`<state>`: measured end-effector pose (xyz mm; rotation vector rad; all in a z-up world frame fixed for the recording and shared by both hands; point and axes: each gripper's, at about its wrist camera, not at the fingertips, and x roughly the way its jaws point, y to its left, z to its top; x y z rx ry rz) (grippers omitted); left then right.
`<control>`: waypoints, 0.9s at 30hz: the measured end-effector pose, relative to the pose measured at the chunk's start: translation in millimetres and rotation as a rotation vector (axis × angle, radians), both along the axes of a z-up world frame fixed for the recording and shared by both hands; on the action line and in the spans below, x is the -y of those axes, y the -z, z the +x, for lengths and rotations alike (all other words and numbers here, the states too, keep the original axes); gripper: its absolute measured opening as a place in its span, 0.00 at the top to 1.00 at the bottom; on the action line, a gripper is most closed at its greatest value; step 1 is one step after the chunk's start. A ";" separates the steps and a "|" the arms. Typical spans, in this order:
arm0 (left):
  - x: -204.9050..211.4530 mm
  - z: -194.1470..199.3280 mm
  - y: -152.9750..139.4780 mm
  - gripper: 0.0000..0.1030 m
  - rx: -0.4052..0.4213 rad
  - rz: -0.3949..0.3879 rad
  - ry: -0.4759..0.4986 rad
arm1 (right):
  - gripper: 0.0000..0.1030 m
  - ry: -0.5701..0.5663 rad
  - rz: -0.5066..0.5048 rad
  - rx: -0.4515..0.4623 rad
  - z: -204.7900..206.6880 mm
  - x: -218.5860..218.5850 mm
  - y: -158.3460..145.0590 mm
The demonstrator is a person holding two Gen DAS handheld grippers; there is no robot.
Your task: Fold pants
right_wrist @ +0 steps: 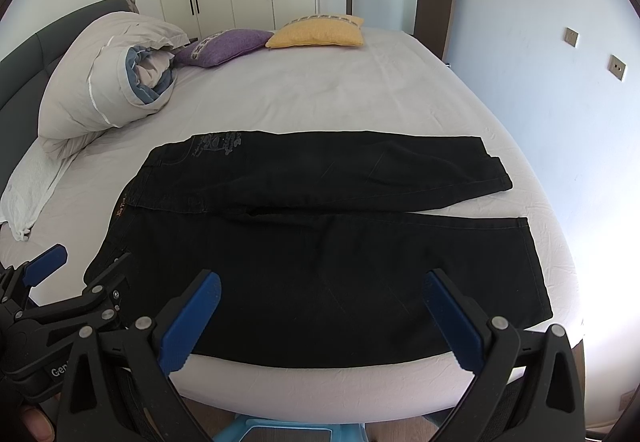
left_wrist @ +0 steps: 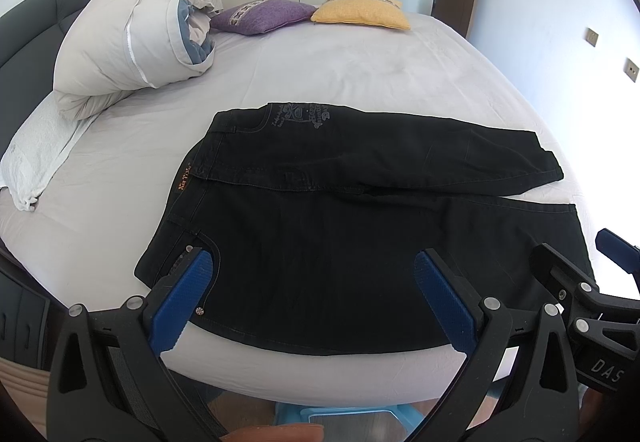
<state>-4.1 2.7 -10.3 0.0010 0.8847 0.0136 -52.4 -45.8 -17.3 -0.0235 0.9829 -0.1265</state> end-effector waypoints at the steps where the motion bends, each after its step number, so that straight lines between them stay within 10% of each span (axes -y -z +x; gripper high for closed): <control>1: 0.0 0.0 -0.1 0.00 0.000 0.000 0.000 | 0.00 0.000 0.000 0.000 -0.1 0.0 0.0; 27: -7.7 -1.8 11.9 0.00 -0.002 0.001 -0.004 | 0.00 0.000 -0.001 -0.005 0.4 -2.2 -0.2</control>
